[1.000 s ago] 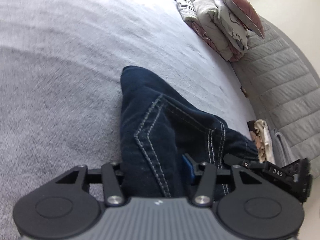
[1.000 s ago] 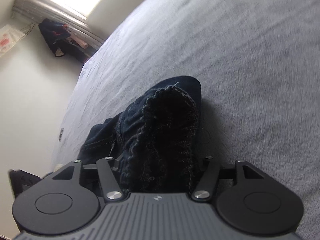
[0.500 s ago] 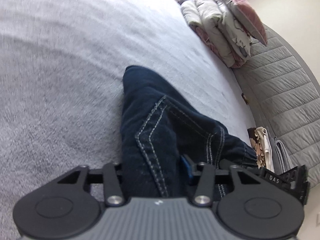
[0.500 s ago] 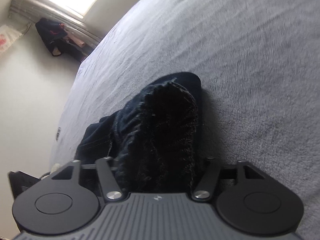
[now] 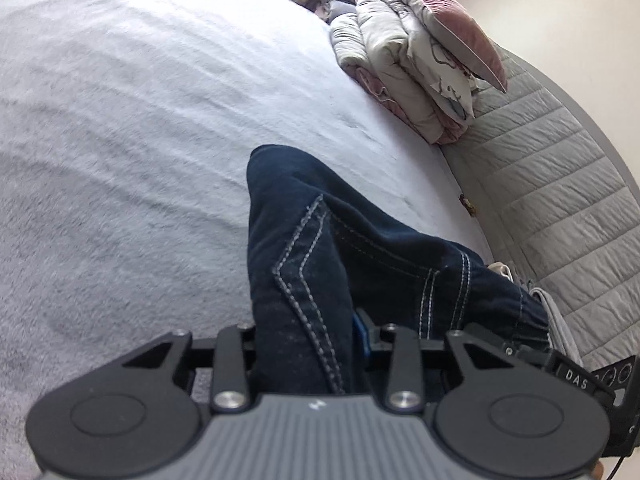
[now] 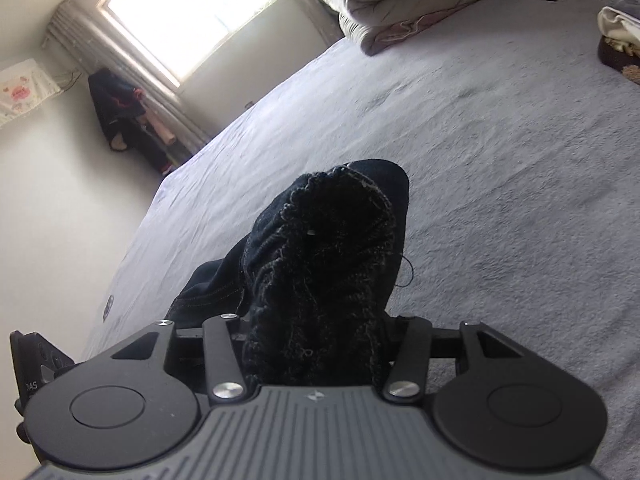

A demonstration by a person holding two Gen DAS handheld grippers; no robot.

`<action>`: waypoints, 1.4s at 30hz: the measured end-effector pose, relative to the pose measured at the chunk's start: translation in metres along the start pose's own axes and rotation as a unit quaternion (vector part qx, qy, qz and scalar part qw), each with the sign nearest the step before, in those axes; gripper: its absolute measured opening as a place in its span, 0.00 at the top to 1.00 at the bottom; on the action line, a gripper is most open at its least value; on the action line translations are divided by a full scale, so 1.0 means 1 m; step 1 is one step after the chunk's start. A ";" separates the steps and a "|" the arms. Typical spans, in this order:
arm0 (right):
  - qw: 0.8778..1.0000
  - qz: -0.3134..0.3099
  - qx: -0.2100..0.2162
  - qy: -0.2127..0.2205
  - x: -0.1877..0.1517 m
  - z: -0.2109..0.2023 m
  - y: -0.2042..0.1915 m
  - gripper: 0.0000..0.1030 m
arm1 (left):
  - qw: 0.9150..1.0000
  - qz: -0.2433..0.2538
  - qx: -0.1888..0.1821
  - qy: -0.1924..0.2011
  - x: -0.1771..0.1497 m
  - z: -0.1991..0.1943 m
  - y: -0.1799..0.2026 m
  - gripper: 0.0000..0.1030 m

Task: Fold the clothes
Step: 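Lift and carry the folded jeans with both grippers toward the bedding stack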

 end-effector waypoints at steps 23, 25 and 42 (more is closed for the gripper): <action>0.998 -0.025 0.009 0.053 0.027 -0.045 -0.011 0.49 | 0.993 0.085 0.030 0.075 0.001 -0.048 0.067 0.65; 0.998 -0.027 0.009 0.059 0.029 -0.050 -0.013 0.49 | 0.992 0.090 0.028 0.078 0.002 -0.051 0.072 0.65; 0.995 -0.037 -0.006 0.096 0.054 -0.097 -0.002 0.49 | 0.990 0.116 0.009 0.077 -0.002 -0.055 0.128 0.65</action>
Point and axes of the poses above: each gripper's, at about its wrist camera, not at the fingertips, and z roughly the way its jaws point, y to its right, x to its top, the point moved 5 cm from there along z, roughly the way its jaws point, and after that the axes turned 14 degrees about x, right-handed, at the moved point
